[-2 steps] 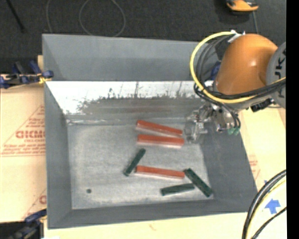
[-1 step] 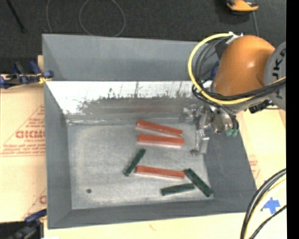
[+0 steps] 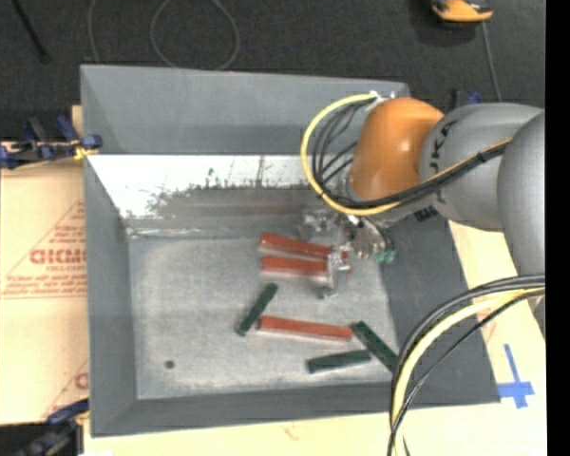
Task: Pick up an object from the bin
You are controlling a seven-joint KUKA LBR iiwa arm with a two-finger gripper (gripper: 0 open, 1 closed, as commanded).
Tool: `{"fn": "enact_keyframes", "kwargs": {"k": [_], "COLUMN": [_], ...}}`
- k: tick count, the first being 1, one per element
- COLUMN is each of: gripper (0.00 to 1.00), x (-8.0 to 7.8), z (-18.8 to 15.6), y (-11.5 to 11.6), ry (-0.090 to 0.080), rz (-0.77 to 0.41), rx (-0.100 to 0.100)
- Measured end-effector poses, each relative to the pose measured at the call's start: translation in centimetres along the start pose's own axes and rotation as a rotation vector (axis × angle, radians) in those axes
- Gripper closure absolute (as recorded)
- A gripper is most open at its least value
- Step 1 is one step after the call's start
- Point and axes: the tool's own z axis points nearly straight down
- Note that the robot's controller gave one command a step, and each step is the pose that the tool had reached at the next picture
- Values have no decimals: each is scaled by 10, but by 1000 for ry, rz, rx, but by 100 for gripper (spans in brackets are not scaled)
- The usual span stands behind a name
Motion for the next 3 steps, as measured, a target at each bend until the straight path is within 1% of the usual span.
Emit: {"fn": "enact_keyframes", "kwargs": {"k": [1, 2, 3], "gripper": [100, 100, 100], "x": [-1, -6, 21], "z": [-4, -96, -175], "y": [0, 18, 13], "ry": [-3, -8, -7], "rz": [2, -22, -54], "rx": [0, 2, 2]}}
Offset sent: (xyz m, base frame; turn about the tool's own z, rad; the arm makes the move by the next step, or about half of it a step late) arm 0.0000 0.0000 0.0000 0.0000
